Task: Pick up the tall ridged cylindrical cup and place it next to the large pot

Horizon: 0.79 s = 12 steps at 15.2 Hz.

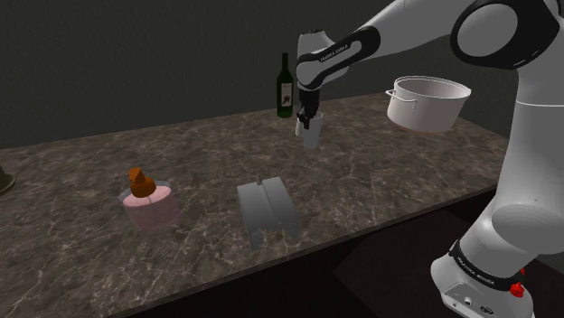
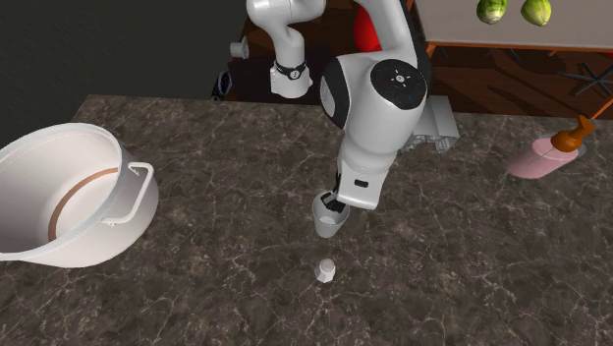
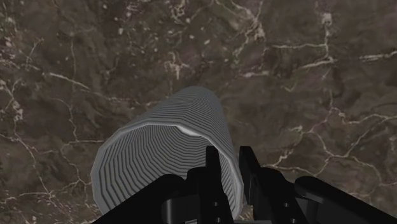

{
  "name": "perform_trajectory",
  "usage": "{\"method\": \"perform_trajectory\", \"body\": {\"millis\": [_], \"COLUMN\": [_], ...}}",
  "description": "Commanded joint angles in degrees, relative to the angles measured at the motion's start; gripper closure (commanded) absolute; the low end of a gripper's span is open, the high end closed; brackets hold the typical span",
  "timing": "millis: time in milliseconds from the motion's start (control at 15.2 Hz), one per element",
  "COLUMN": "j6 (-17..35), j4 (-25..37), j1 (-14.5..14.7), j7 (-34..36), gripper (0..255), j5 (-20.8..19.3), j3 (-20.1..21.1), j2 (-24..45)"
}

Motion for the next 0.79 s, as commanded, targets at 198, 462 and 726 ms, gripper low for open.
{"method": "perform_trajectory", "body": {"millis": [198, 462, 726], "j6": [0.0, -0.65, -3.32], "j4": [-0.01, 0.34, 1.91], "j1": [0.0, 0.0, 0.01], "j7": [0.0, -0.06, -0.3], "gripper": [255, 255, 255], "j5": [0.0, 0.03, 0.15], "j3": [0.0, 0.01, 0.04], "j2": [0.0, -0.31, -1.43]}}
